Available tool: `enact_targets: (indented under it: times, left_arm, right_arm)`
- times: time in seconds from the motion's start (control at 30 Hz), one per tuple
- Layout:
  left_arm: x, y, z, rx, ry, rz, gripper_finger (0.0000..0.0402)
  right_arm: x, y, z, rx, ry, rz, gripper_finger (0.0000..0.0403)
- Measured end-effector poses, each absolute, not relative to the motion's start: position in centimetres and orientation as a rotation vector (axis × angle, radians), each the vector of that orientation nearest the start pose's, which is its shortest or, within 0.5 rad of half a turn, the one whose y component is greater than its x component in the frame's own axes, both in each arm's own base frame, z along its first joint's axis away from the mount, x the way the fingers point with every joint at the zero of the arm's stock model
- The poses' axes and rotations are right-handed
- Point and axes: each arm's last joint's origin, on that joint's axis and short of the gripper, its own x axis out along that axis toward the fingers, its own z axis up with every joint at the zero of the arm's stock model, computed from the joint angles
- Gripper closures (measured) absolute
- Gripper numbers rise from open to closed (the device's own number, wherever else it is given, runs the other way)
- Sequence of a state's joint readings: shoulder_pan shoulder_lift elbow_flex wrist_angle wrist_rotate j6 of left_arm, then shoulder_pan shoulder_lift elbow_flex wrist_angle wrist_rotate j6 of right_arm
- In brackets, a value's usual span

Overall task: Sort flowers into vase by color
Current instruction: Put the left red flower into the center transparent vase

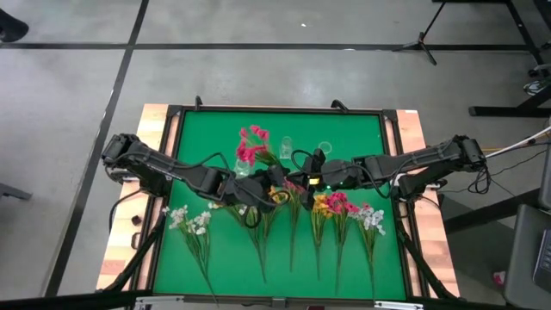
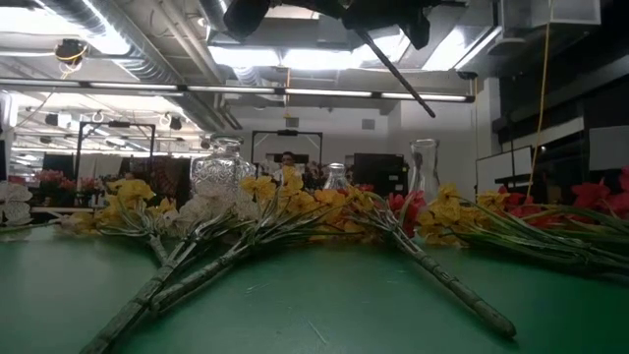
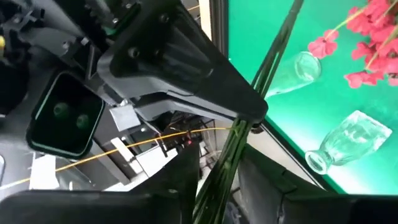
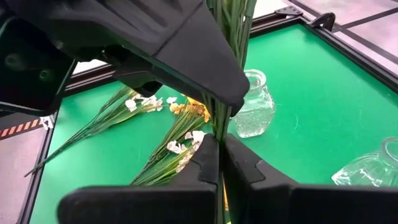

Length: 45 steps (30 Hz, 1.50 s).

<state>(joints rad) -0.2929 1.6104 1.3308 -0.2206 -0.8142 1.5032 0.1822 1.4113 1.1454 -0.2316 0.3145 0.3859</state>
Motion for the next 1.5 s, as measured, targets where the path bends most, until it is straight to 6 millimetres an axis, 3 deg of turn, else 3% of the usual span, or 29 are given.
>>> enact_targets:
  times: [0.4,0.63,0.8,1.0,1.13,1.33,1.5]
  left_arm:
    - [34.5,-10.8,32.6,1.610,0.693,0.268,0.0288]
    - [34.2,-12.3,33.5,1.251,0.525,0.418,0.0288]
    - [34.1,-12.6,33.5,1.003,0.454,0.458,0.0288]
    - [33.6,-12.9,34.0,0.781,0.358,0.400,0.0292]
    - [31.8,-12.8,36.0,0.674,0.264,0.303,0.0310]
    - [26.4,-10.6,39.6,0.494,0.103,0.210,0.0335]
    - [22.4,-8.1,39.5,0.376,-0.013,0.120,0.0337]
  right_arm:
    - [31.2,3.4,31.1,0.261,0.423,-0.362,0.0400]
    - [31.6,2.1,31.9,0.219,0.345,-0.401,0.0400]
    - [32.2,1.5,33.5,0.045,0.211,-0.385,0.0401]
    - [32.5,-0.9,34.8,-0.047,0.101,-0.309,0.0400]
    - [31.9,-3.3,35.9,-0.058,0.039,-0.219,0.0400]
    - [29.8,-7.5,36.3,-0.032,-0.019,-0.174,0.0396]
    - [28.0,-9.9,35.1,-0.053,-0.160,-0.127,0.0395]
